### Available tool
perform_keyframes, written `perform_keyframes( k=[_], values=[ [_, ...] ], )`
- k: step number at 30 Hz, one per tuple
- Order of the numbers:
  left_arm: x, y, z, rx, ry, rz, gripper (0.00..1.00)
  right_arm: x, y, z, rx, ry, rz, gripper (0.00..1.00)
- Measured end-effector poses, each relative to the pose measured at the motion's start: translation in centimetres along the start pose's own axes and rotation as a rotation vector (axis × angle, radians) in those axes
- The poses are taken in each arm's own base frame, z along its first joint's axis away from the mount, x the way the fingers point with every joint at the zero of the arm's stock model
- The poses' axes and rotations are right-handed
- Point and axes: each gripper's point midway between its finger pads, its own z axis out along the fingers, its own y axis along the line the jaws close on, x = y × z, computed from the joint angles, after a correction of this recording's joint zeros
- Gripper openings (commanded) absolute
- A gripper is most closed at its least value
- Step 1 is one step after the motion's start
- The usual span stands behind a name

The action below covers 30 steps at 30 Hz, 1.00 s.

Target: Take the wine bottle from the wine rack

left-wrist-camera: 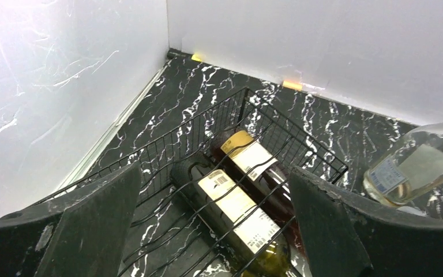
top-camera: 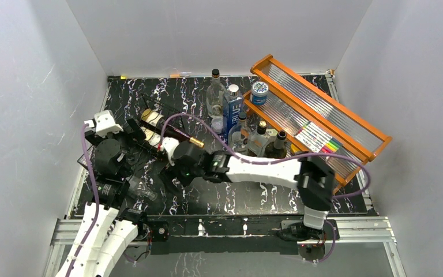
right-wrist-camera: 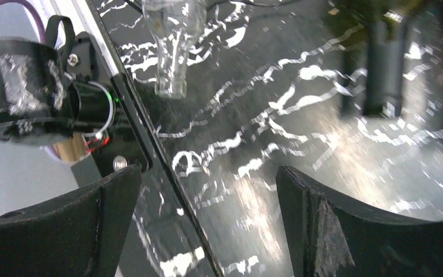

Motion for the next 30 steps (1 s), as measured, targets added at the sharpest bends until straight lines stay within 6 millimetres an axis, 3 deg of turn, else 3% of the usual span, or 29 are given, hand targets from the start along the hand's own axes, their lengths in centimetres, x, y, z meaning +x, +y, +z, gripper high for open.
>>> perform_keyframes(
  k=[5,8,12,17,20,30],
  values=[
    [1.0,0.6,0.3,-0.034,0.017,0.036,0.98,2.4,1.9,5.9,-0.018,0.004,-0.011,0.93],
    [1.0,1.0,0.3,-0.054,0.016,0.043,0.98,4.2,2.9,8.4,-0.04,0.012,0.003,0.88],
    [0.7,1.5,0.0,-0.074,0.002,0.037,0.98,4.5,3.5,10.1,-0.063,-0.009,0.02,0.86],
    [0.6,1.7,0.0,-0.087,-0.002,0.036,0.98,3.2,4.3,10.9,-0.102,-0.067,0.037,0.83],
    [0.5,1.8,0.0,-0.091,-0.003,0.036,0.98,2.7,4.7,12.0,-0.117,-0.084,0.04,0.77],
    [0.5,1.9,-0.1,-0.098,-0.003,0.035,0.98,3.9,4.6,15.1,-0.115,-0.063,0.052,0.62]
  ],
)
